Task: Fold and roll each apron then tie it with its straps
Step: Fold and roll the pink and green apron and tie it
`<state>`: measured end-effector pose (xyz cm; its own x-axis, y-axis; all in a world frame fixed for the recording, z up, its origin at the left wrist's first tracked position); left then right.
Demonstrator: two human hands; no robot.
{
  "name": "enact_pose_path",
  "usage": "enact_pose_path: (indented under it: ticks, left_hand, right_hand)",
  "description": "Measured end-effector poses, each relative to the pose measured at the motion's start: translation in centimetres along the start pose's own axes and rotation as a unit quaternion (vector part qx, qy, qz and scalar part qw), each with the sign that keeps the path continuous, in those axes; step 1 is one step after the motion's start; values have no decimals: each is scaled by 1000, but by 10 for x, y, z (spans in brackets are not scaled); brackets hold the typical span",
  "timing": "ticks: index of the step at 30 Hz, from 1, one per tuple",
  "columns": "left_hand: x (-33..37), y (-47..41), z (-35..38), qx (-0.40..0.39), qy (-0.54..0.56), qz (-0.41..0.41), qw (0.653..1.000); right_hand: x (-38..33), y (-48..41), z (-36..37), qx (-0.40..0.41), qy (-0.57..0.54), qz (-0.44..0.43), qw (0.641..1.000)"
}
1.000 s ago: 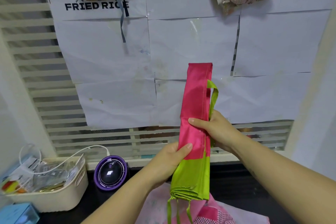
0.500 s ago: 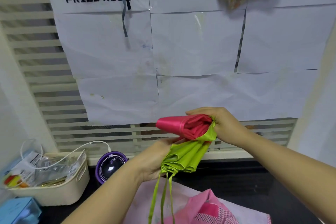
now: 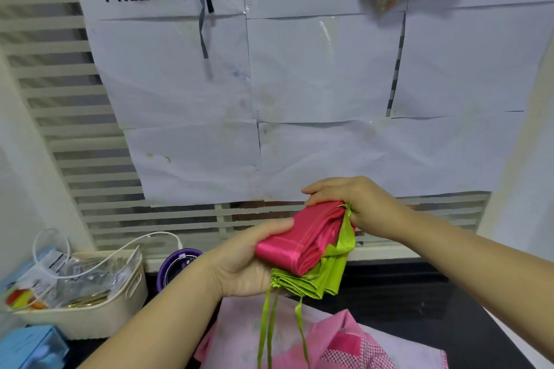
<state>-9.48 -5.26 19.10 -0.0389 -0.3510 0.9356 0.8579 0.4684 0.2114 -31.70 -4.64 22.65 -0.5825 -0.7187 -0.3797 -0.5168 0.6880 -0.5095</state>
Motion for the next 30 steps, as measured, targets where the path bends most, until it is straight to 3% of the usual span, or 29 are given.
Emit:
enact_pose_path:
  ticks: [6,12,19,21,24,25,26,28,30]
  left_hand:
    - [-14,-6,1,39,-55,-1,998]
    - [-34,0,-8,116,-54,-3,992]
    - [-37,-1,-18,238,50,9,970]
    - [-35,-5,-14,251,58,21,966]
    - [-33,-7,-9,261,67,36,962]
    - [-33,-7,-9,265,71,41,961]
    - [-32,-6,-9,270,75,43,959]
    - [-30,-5,-9,280,81,44,956]
    - [-28,-5,-8,287,88,35,953]
  right_hand:
    - [8,1,8,-10,-23,86,996]
    - [3,7,-5,20,-174,219,960]
    - [18,18,-24,70,-264,312,910]
    - [26,17,-14,179,-384,338,840]
    - [30,18,2,357,-560,377,645]
    - [31,20,7,387,-587,379,602]
    - [31,22,12,403,-591,382,585]
    - [26,26,24,429,-522,386,628]
    - [12,31,33,437,-361,336,752]
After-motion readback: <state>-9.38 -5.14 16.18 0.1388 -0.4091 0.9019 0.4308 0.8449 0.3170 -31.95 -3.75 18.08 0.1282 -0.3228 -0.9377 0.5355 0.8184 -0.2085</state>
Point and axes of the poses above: each hand's wrist, its own y-axis away from the middle knuckle, its own z-axis out of the palm, x = y × z, the point moved 1 cm from there along -y, towards the middle knuckle, and after that the axes turned 14 degrees about -y, right-handed, at the moved point
